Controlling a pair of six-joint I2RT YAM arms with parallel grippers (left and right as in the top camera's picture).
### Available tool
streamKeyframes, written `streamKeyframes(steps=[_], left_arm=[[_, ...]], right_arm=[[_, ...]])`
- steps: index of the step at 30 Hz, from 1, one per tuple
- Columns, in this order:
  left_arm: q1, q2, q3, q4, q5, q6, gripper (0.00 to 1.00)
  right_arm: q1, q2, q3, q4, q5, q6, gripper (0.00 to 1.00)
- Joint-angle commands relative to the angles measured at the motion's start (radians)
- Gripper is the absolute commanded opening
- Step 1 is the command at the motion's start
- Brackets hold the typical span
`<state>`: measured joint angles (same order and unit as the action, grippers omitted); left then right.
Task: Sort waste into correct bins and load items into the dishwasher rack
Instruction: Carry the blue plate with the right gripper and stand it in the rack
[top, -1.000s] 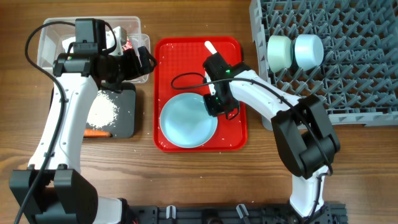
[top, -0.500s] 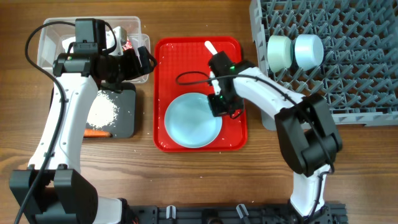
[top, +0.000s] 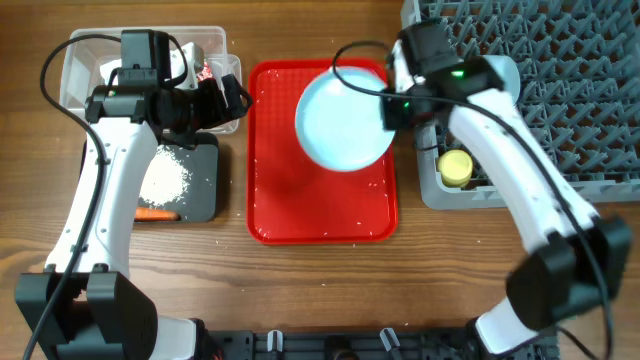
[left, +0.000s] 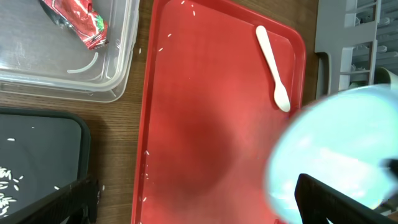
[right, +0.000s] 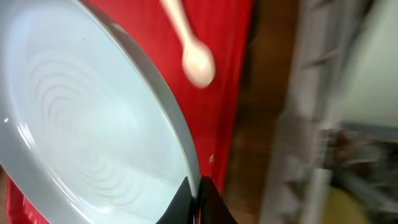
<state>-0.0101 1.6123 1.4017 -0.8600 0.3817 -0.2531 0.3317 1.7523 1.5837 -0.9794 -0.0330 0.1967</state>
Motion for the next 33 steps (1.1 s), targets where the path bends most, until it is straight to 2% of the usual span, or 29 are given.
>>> streamKeyframes(steps=[1,3,8,12,16,20,26,33], left_arm=[[0.001,0.005,0.003,0.002,-0.006,-0.002,1.00],[0.001,0.005,0.003,0.002,-0.006,-0.002,1.00],[0.001,0.005,0.003,0.002,-0.006,-0.002,1.00],[0.001,0.006,0.003,0.002,-0.006,-0.002,1.00],[0.001,0.006,0.003,0.002,-0.006,-0.002,1.00],[0.001,0.006,0.003,0.002,-0.006,-0.002,1.00],[0.001,0.005,0.003,0.002,-0.006,-0.002,1.00],[0.001,0.006,0.003,0.002,-0.006,-0.002,1.00]], right_arm=[[-0.027,-0.127,0.049,0.038,0.233,0.013,0.04],[-0.047,-0.180,0.049,0.079,0.381,0.050,0.04],[-0.128,-0.245,0.049,0.183,0.690,0.035,0.04],[-0.218,-0.235,0.046,0.299,0.846,-0.086,0.04],[-0.318,-0.186,0.046,0.429,0.879,-0.261,0.04],[-0.406,-0.122,0.046,0.485,0.892,-0.369,0.04],[-0.488,0.003,0.046,0.485,0.931,-0.381,0.04],[-0.503,0.094,0.046,0.479,0.929,-0.376,0.04]])
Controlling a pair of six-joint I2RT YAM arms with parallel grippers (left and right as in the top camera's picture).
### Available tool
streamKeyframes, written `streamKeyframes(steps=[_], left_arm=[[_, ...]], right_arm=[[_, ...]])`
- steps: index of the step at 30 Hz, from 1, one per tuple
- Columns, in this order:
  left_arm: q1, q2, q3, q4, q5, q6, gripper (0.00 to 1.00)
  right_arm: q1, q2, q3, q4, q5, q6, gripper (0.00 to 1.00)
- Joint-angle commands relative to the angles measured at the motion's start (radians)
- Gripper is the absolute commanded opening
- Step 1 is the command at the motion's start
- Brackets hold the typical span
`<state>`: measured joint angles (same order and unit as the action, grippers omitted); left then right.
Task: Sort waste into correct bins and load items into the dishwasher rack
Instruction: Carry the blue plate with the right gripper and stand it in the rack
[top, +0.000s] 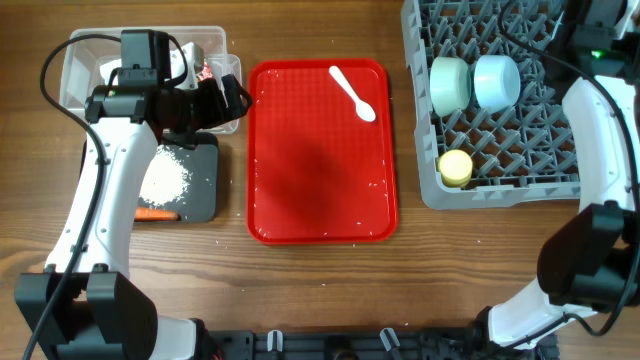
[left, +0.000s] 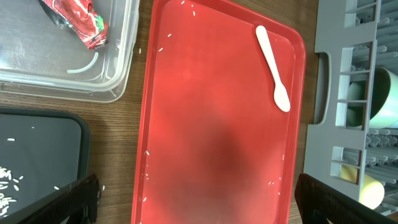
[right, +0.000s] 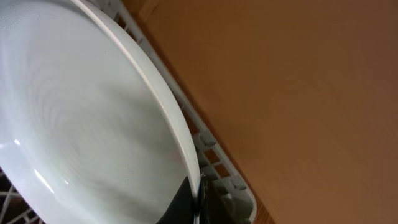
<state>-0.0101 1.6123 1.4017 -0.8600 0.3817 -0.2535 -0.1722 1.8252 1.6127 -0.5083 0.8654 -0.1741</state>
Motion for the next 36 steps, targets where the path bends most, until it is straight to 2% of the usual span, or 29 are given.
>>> streamKeyframes(steps=[1,4,9,12,14,15,18,19,21,26,29,32,36], left_arm=[[0.001,0.006,0.003,0.002,-0.006,-0.002,1.00],[0.001,0.005,0.003,0.002,-0.006,-0.002,1.00],[0.001,0.005,0.003,0.002,-0.006,-0.002,1.00],[0.001,0.006,0.003,0.002,-0.006,-0.002,1.00],[0.001,0.006,0.003,0.002,-0.006,-0.002,1.00],[0.001,0.005,0.003,0.002,-0.006,-0.002,1.00],[0.001,0.005,0.003,0.002,-0.006,-0.002,1.00],[0.001,0.006,0.003,0.002,-0.006,-0.002,1.00],[0.001,0.005,0.003,0.002,-0.006,-0.002,1.00],[0.001,0.006,0.003,0.002,-0.006,-0.002,1.00],[0.001,0.006,0.003,0.002,-0.006,-0.002,1.00],[0.001,0.006,0.003,0.002,-0.006,-0.002,1.00],[0.001,0.005,0.003,0.002,-0.006,-0.002,1.00]], right_arm=[[0.000,0.029,0.017,0.007,0.031,-0.002,0.04],[0.000,0.040,0.015,-0.002,-0.004,0.010,0.04],[0.001,0.045,0.015,-0.043,-0.191,0.024,0.04],[0.001,0.047,0.015,-0.064,-0.217,0.041,0.04],[0.001,0.047,0.015,-0.080,-0.221,0.066,0.09],[0.001,0.047,0.015,-0.087,-0.223,0.078,0.16],[0.001,0.047,0.015,-0.090,-0.247,0.080,0.71],[0.002,0.047,0.016,-0.090,-0.246,0.080,0.82],[0.007,0.039,0.020,-0.097,-0.245,0.092,0.99],[0.058,-0.037,0.112,-0.150,-0.292,0.103,1.00],[0.134,-0.101,0.225,-0.211,-0.510,0.094,1.00],[0.247,-0.133,0.293,-0.214,-0.687,0.043,0.95],[0.398,-0.108,0.308,-0.160,-0.653,0.033,0.96]])
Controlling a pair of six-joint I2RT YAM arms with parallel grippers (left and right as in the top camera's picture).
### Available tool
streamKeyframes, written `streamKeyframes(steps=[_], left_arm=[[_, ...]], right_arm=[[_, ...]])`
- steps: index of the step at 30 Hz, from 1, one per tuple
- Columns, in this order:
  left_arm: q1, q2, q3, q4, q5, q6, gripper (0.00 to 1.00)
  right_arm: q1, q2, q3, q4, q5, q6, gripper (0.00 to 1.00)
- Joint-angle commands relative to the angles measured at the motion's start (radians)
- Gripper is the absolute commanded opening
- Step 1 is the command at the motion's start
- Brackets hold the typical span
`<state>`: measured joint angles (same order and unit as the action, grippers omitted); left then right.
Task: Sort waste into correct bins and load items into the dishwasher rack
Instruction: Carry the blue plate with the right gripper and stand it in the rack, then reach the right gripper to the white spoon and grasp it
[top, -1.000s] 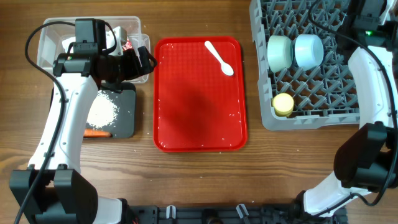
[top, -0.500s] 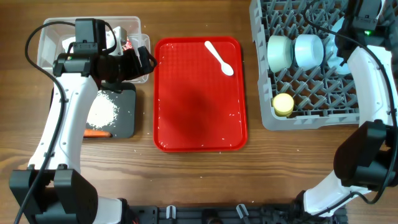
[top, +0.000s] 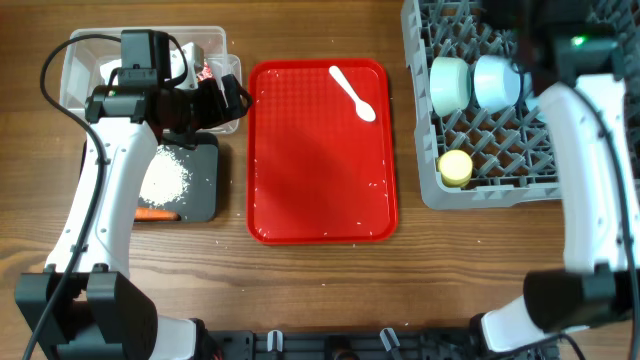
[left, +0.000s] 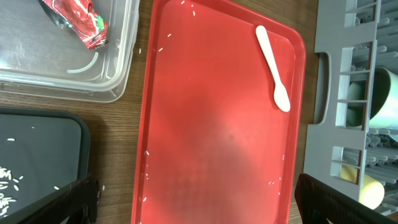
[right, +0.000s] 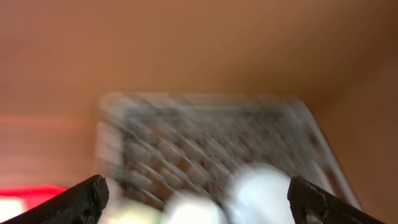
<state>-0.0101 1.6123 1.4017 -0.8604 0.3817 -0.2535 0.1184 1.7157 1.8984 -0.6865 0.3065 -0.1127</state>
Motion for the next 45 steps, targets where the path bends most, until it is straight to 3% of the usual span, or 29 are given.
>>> streamKeyframes(steps=[1,5,11,16,21,26,29,31,41,45], left_arm=[[0.001,0.005,0.003,0.003,-0.006,-0.002,1.00],[0.001,0.005,0.003,0.003,-0.006,-0.002,1.00],[0.001,0.006,0.003,0.003,-0.006,-0.002,1.00],[0.001,0.005,0.003,0.003,-0.006,-0.002,1.00],[0.001,0.005,0.003,0.003,-0.006,-0.002,1.00],[0.001,0.006,0.003,0.003,-0.006,-0.002,1.00],[0.001,0.006,0.003,0.003,-0.006,-0.002,1.00],[0.001,0.005,0.003,0.003,-0.006,-0.002,1.00],[0.001,0.006,0.003,0.003,-0.006,-0.002,1.00],[0.001,0.005,0.003,0.003,-0.006,-0.002,1.00]], right_arm=[[0.140,0.020,0.022,0.028,-0.095,-0.039,0.95],[0.225,0.141,0.022,0.040,-0.122,-0.041,0.96],[0.241,0.329,0.022,-0.004,-0.256,0.011,0.98],[0.237,0.440,0.022,-0.032,-0.427,0.001,0.93],[0.255,0.519,0.022,-0.059,-0.442,-0.018,0.89],[0.256,0.593,0.021,-0.066,-0.443,-0.015,0.75],[0.256,0.640,0.021,-0.072,-0.443,-0.016,0.53],[0.256,0.663,0.021,-0.073,-0.444,-0.015,0.47],[0.256,0.734,0.018,-0.053,-0.447,0.011,0.41],[0.256,0.735,0.017,-0.063,-0.471,0.011,0.15]])
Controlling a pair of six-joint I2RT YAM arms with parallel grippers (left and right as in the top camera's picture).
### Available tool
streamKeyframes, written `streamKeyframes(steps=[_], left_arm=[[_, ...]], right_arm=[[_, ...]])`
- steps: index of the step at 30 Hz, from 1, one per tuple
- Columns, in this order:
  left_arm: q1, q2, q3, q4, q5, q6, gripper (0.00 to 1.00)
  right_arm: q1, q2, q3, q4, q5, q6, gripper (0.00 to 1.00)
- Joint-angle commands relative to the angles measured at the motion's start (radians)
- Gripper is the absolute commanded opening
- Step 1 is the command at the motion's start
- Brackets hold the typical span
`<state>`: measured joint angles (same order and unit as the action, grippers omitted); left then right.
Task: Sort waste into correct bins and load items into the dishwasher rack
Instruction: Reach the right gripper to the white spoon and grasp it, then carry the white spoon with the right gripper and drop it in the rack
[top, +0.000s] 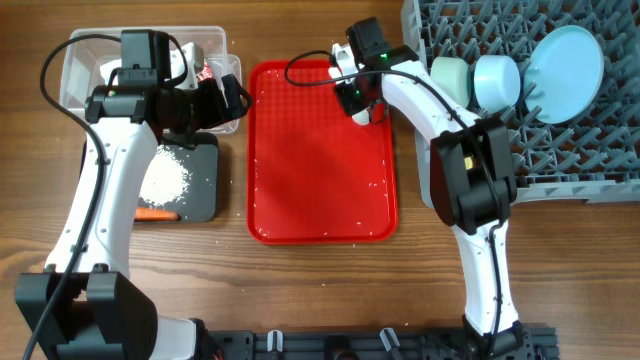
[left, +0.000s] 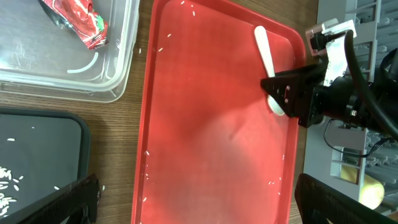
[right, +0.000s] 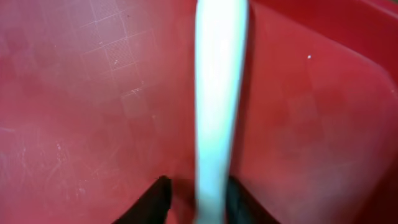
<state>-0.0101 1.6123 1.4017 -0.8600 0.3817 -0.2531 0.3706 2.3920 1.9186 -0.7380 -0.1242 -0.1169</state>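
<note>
A white plastic spoon (right: 217, 93) lies at the far right of the red tray (top: 320, 200); its handle (left: 263, 46) also shows in the left wrist view. My right gripper (right: 199, 202) is down on the tray with its open fingers either side of the spoon, and a gap shows on the left side. A pale blue plate (top: 567, 60) stands on edge in the grey dishwasher rack (top: 560, 150). My left gripper (left: 196, 205) hangs open, high over the tray's left edge, holding nothing.
The rack also holds a green cup (top: 450, 82), a blue cup (top: 495, 80) and a yellow item (left: 372, 190). A clear bin (top: 85, 70) at the far left holds a red wrapper (left: 78, 22). In front of it, a black tray (top: 200, 195) carries rice and an orange scrap (top: 155, 213).
My right gripper was open above the dishwasher rack; now it is down on the red tray astride the spoon. The plate now shows standing in the rack. The left arm has not moved.
My right gripper first held the pale blue plate over the red tray. Then it held the plate at the far side of the rack. Then it was open and empty above the rack. Now the plate stands in the rack and the gripper is at the spoon.
</note>
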Motion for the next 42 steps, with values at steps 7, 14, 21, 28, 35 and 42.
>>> streamKeyframes(steps=[7,14,21,28,35,42], left_arm=[[0.001,0.006,0.003,0.002,-0.006,-0.002,1.00],[0.001,0.005,0.003,0.002,-0.006,-0.002,1.00],[0.001,0.005,0.003,0.002,-0.006,-0.002,1.00],[0.001,0.006,0.003,0.002,-0.006,-0.002,1.00],[0.001,0.006,0.003,0.002,-0.006,-0.002,1.00],[0.001,0.006,0.003,0.002,-0.006,-0.002,1.00]], right_arm=[[0.001,0.053,-0.003,-0.047,-0.055,0.023,0.04],[-0.018,-0.063,0.000,-0.111,-0.135,0.023,0.04],[-0.073,-0.348,0.000,-0.188,-0.147,0.051,0.04],[-0.279,-0.696,0.000,-0.340,-0.130,0.130,0.04],[-0.590,-0.857,0.000,-0.549,0.024,0.321,0.04],[-0.818,-0.855,-0.102,-0.651,0.069,0.448,0.04]])
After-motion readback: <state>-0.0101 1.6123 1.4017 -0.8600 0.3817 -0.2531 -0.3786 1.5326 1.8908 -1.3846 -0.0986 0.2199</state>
